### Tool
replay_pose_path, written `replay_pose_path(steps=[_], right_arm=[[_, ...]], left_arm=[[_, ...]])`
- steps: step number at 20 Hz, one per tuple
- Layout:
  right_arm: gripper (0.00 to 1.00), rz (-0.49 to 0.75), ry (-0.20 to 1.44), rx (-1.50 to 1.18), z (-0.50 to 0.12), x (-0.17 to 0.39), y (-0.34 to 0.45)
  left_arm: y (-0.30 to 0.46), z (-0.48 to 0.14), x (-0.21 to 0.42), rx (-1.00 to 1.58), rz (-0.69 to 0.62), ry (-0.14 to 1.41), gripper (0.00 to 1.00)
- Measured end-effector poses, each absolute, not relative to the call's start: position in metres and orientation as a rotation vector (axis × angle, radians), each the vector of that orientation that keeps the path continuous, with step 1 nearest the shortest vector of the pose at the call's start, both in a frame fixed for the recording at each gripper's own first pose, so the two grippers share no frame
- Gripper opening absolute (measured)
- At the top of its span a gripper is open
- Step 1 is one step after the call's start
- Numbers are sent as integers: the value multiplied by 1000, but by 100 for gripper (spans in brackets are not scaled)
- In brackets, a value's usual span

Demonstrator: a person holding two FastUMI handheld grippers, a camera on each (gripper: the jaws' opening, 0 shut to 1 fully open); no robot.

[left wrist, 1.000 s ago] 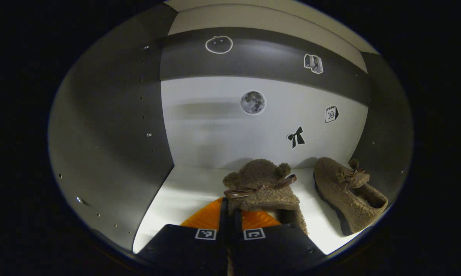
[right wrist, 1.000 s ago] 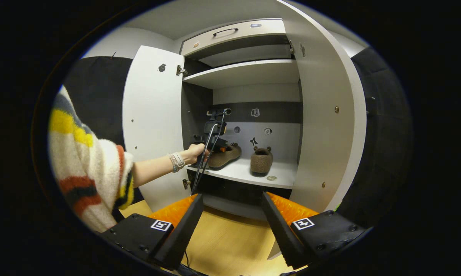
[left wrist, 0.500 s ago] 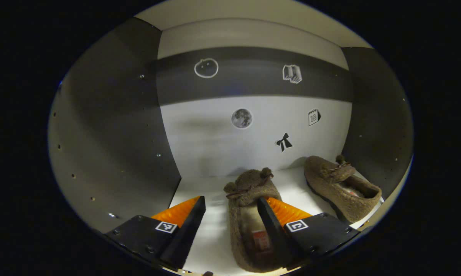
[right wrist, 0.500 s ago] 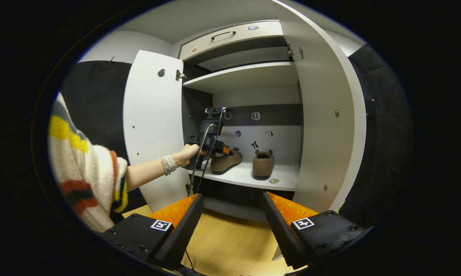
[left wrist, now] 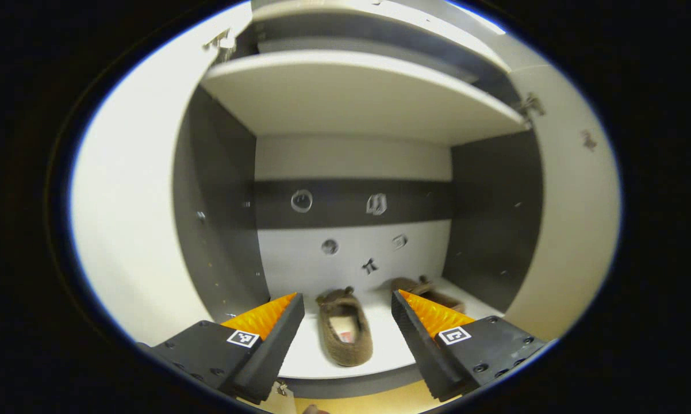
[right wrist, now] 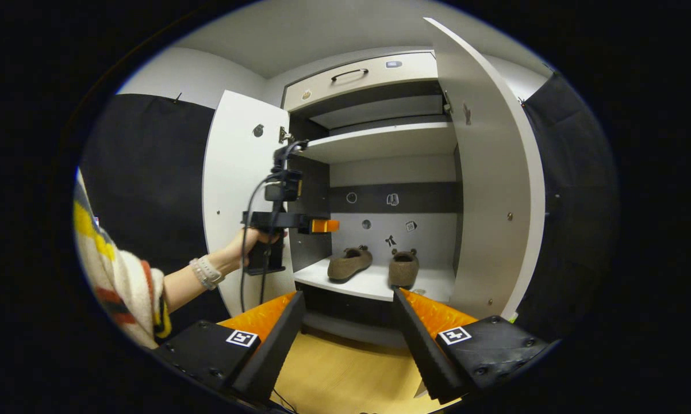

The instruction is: Grab one shoe with the right hand and put it into the shoe cabinet, grab the other shoe with the left hand and put it into the shoe cabinet; then close the right door with the right hand and the left door with the left hand.

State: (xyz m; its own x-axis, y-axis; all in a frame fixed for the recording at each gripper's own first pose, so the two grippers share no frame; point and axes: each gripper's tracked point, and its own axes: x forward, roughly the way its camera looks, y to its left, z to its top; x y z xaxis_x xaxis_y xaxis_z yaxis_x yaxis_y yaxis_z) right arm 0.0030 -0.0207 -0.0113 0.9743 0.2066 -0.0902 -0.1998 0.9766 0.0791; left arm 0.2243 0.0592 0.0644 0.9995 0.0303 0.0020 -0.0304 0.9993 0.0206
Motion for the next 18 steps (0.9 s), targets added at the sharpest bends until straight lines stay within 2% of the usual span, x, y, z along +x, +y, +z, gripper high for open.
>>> replay_pose_path(steps=[1, 5, 11, 15, 18], right_arm=[[98, 198, 87, 68, -5, 0, -25], [98, 140, 73, 62, 8, -20, -54], [98, -37, 50, -12, 18, -47, -142], [98, -67, 36, 3, 19, -33, -188], [98, -24, 35, 50, 16, -14, -205]], left_arm=[[43, 82, 196, 13, -14, -61, 100], [1, 109, 93, -23, -177, -186, 96], [17, 118, 10, -71, -145, -244, 96], [7, 118, -21, -126, -193, -214, 94], [7, 122, -39, -78, -126, -220, 94]])
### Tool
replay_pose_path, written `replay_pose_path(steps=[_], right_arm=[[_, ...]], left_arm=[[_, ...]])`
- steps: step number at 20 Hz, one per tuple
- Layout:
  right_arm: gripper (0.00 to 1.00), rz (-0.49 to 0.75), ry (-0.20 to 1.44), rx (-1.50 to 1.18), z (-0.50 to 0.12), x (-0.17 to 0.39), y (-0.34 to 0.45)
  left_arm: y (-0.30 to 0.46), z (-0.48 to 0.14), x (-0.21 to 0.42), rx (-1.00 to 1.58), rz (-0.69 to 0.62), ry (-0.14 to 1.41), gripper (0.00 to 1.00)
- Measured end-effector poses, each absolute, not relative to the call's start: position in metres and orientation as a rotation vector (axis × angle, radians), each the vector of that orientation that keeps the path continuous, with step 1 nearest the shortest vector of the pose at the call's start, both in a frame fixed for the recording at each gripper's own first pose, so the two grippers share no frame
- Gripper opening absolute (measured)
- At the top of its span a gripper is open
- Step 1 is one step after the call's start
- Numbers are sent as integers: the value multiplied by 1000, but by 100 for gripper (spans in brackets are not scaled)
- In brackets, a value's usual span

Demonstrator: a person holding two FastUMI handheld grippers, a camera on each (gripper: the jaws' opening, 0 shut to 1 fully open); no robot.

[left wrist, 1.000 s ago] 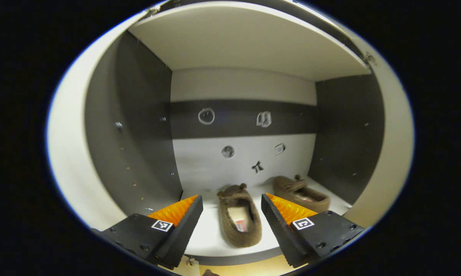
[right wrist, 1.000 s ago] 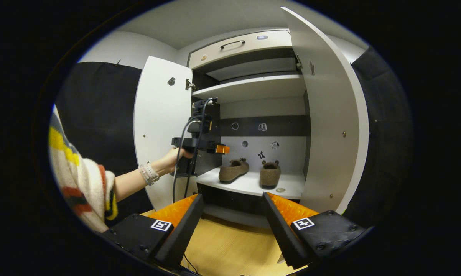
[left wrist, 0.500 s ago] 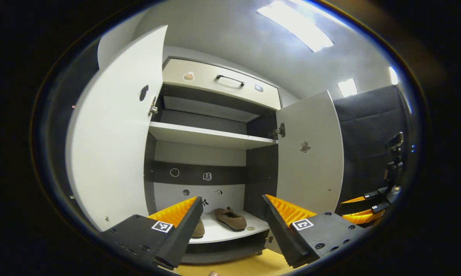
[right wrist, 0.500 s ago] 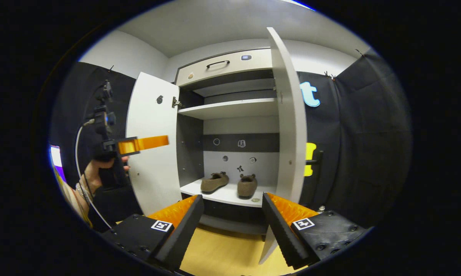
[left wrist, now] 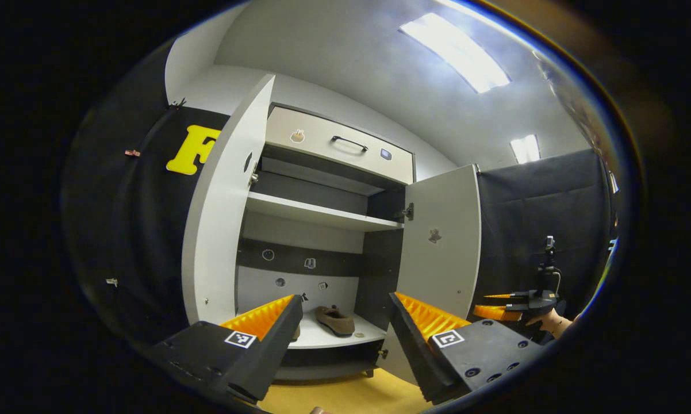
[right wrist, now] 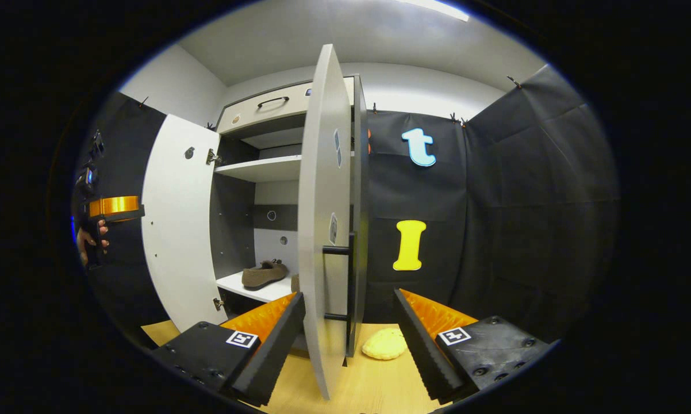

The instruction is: Grab one shoe with the right hand and put it into the shoe cabinet, grab the other shoe with the left hand and put it into the shoe cabinet; then close the right door with the right hand and the left door with the left hand.

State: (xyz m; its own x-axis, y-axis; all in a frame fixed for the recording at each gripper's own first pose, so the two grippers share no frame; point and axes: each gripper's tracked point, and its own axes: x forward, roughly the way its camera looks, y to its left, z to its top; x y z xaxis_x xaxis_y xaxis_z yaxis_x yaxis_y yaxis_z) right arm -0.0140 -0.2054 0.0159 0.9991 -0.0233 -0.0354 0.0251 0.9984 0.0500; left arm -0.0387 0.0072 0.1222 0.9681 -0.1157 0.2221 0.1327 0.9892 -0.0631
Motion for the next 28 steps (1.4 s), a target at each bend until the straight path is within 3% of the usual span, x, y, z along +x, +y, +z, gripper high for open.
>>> replay_pose_path(steps=[5, 11, 28], right_arm=[[100, 128, 43, 141, 9, -6, -203], [99, 233, 48, 206, 6, -2, -203], [100, 329, 74, 201, -3, 33, -193]], left_arm=[[0, 122, -50, -19, 27, -218, 95], [-14, 123, -53, -74, 76, -222, 94], [-7, 100, -72, -41, 214, -151, 94]])
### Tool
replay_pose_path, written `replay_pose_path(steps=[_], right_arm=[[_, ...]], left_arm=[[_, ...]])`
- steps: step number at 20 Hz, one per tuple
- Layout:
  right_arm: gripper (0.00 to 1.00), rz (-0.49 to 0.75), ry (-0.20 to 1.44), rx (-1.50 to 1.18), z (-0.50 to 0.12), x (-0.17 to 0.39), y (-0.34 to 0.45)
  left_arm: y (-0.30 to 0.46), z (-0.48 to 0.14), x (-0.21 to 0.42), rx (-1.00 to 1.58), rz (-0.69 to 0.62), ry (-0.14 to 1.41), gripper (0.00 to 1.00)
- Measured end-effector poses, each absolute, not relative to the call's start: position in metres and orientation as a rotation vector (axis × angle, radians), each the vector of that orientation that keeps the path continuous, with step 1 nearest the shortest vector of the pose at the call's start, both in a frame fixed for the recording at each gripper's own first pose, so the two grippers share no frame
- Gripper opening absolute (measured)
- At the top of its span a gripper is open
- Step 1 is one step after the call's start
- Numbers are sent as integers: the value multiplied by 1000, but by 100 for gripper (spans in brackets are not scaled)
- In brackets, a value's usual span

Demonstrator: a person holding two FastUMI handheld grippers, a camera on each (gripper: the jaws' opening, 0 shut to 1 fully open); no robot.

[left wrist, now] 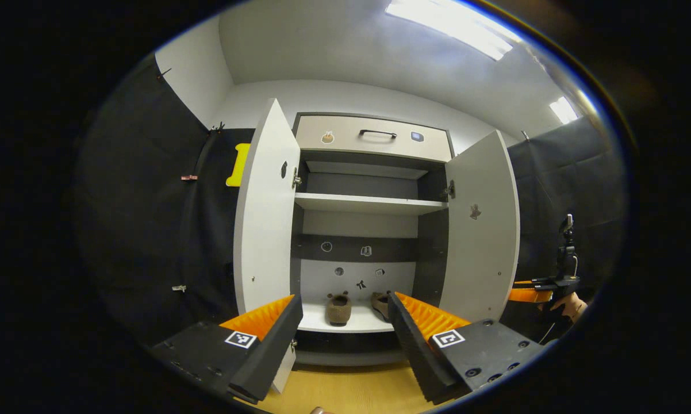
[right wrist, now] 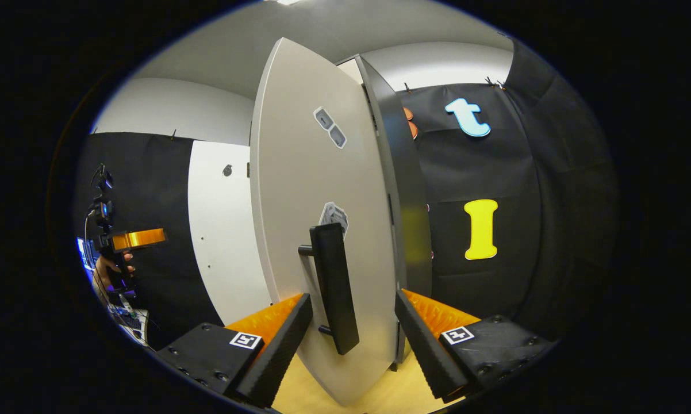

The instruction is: Grab one shoe with the right hand and put it into the shoe cabinet, grab the other shoe with the left hand and put it into the shoe cabinet; then close the right door with the right hand and the left door with the left hand.

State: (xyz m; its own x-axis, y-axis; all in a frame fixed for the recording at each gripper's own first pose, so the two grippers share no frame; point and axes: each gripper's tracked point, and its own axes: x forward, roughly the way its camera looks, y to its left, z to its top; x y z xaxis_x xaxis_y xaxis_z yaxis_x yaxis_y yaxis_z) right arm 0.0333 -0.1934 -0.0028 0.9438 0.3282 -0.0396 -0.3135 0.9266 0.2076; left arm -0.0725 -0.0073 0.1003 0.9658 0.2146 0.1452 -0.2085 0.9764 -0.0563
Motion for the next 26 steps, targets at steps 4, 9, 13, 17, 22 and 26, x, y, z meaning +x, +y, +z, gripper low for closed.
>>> replay_pose_path(steps=[4, 9, 13, 17, 22, 26], right_arm=[[98, 332, 76, 202, -6, 41, -166], [98, 334, 75, 188, -9, 69, -119], [98, 308, 71, 188, -13, 100, -76], [100, 260, 64, 143, -18, 146, -38], [99, 124, 46, 84, -21, 189, -24], [99, 1, 23, 67, -21, 201, -29]], left_arm=[[20, 100, -71, -68, 198, -161, 94], [60, 92, -71, -37, 194, -123, 94], [94, 86, -80, 8, 212, -96, 94], [132, 75, -93, 30, 244, -67, 94], [173, 63, -104, 16, 290, -50, 94], [196, 59, -102, 10, 296, -51, 94]])
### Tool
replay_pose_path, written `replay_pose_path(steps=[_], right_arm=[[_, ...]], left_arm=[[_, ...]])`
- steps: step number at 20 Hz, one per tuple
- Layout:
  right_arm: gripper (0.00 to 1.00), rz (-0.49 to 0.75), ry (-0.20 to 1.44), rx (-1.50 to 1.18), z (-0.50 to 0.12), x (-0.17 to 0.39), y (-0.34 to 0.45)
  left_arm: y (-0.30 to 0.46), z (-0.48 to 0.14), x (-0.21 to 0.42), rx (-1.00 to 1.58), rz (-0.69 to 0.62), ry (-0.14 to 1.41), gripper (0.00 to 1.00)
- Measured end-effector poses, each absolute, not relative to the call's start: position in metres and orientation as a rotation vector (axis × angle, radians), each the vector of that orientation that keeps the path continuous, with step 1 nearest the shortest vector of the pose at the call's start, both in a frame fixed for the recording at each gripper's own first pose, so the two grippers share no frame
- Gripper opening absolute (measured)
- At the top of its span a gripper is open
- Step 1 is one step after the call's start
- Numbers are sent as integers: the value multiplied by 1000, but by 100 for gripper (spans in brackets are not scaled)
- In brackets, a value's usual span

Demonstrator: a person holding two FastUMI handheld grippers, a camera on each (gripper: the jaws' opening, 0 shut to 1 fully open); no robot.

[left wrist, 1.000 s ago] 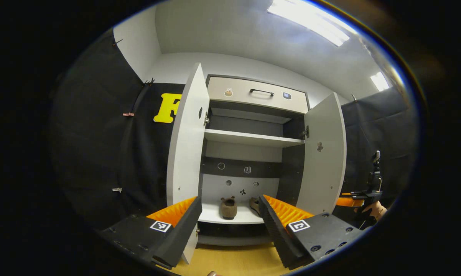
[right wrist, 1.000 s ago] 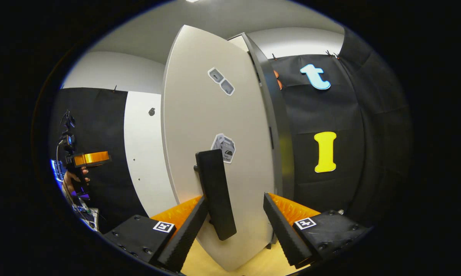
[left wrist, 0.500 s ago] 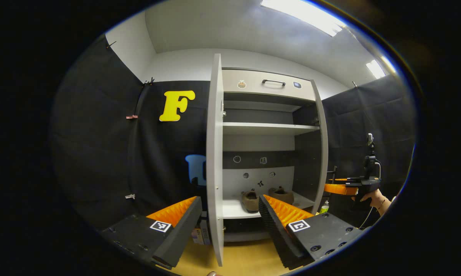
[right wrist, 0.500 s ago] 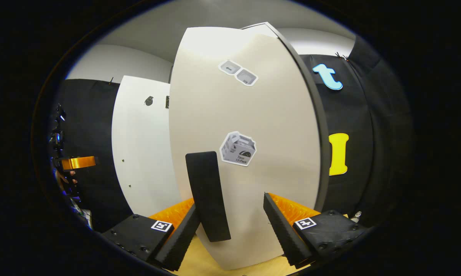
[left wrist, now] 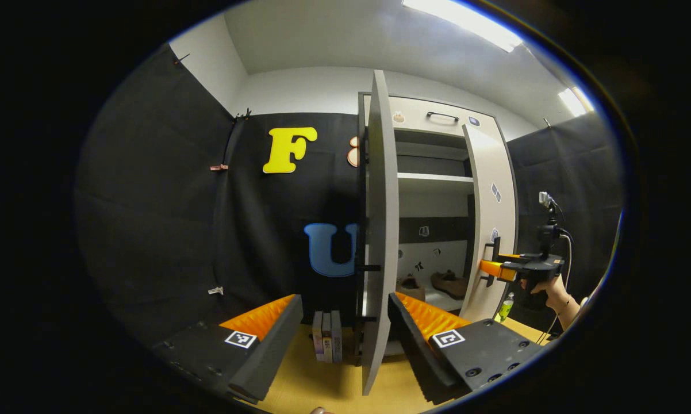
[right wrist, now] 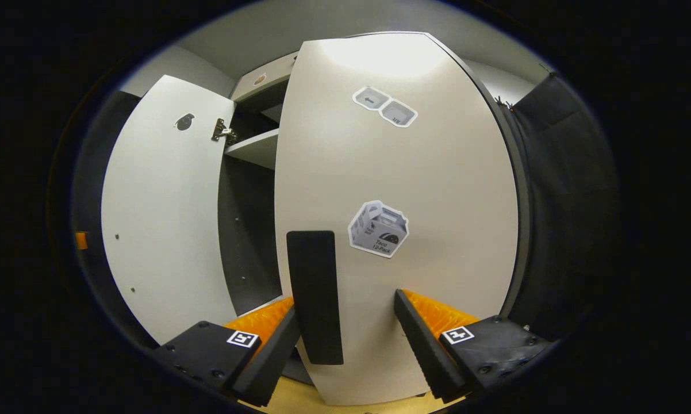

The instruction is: Grab one shoe with the right hand and put it into the shoe cabinet, grab the other shoe with the left hand and put it into the shoe cabinet; then close the right door with the right hand and the left door with the left hand.

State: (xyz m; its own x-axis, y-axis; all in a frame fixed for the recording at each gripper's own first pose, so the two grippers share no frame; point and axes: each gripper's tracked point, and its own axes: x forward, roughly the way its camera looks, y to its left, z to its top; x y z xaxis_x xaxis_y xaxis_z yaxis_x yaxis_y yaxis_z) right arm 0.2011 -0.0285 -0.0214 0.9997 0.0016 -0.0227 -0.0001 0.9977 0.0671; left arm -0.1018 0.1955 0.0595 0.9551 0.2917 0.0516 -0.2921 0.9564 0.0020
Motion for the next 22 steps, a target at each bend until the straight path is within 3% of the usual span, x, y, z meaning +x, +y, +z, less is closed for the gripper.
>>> replay_pose_path(steps=[3, 12, 19, 22], right_arm=[[99, -86, -2, 62, -22, 206, -31], [98, -226, -13, 25, -25, 211, -29], [100, -206, 31, 66, -32, 200, -28], [100, -163, 0, 37, -20, 171, -19]], left_arm=[[215, 50, -94, 26, 281, -43, 94], [216, 19, -38, -50, 37, -2, 94], [212, 24, -22, -34, -48, -8, 93], [203, 26, -17, -19, -78, -1, 94]])
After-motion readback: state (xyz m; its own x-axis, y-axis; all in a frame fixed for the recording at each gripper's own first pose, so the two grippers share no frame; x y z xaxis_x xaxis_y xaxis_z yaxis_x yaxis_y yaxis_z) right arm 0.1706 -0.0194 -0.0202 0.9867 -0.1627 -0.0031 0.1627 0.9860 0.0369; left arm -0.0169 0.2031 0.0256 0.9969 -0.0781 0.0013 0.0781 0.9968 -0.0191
